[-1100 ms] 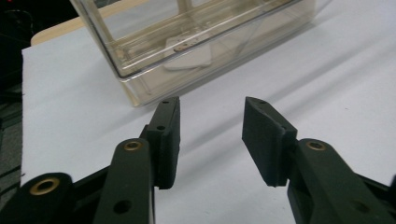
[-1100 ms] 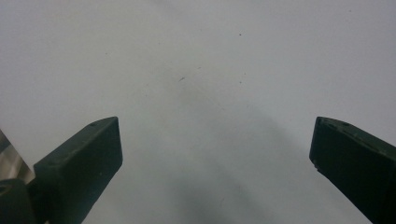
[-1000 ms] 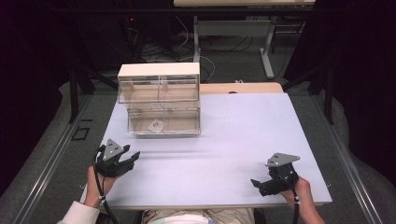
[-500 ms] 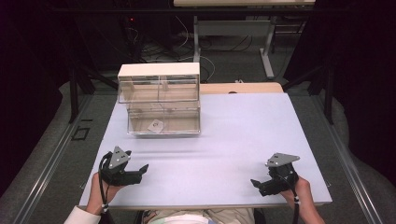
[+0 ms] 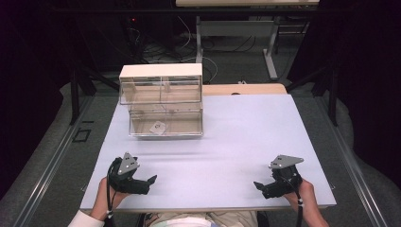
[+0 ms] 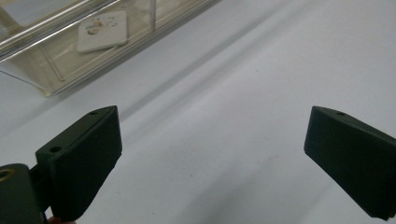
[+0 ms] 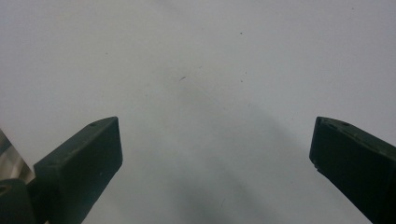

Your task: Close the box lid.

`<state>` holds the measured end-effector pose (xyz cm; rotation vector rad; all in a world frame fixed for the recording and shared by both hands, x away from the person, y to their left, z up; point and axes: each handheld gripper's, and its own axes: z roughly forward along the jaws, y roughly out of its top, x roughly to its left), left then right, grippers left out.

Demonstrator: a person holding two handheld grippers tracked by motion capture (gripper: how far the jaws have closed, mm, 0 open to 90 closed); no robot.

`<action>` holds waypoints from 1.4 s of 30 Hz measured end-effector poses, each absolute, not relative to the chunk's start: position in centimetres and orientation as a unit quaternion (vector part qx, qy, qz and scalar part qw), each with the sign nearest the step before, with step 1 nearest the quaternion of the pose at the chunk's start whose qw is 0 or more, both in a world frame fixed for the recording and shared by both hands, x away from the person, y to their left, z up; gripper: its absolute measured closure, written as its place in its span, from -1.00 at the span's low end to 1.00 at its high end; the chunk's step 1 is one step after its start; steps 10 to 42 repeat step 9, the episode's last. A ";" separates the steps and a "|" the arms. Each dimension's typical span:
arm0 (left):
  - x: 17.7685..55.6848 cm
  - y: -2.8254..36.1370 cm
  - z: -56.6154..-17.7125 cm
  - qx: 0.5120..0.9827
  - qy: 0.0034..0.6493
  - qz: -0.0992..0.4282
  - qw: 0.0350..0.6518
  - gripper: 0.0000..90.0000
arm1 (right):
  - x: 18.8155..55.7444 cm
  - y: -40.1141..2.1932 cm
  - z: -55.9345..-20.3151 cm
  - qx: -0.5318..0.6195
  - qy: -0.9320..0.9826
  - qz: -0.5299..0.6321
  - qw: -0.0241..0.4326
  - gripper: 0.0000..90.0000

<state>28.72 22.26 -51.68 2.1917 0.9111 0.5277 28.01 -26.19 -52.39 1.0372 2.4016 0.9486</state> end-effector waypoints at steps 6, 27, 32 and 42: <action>28.8 22.0 -51.9 0.850 0.344 0.195 0.348 -0.95 | 28.1 -26.2 -52.4 0.368 0.849 0.338 0.175 -0.95; 29.0 22.1 -51.9 0.851 0.345 0.191 0.347 -0.98 | 28.2 -26.4 -52.5 0.364 0.849 0.340 0.179 -0.96; 29.0 22.1 -51.9 0.851 0.345 0.191 0.347 -0.98 | 28.2 -26.4 -52.5 0.364 0.849 0.340 0.179 -0.96; 29.0 22.1 -51.9 0.851 0.345 0.191 0.347 -0.98 | 28.2 -26.4 -52.5 0.364 0.849 0.340 0.179 -0.96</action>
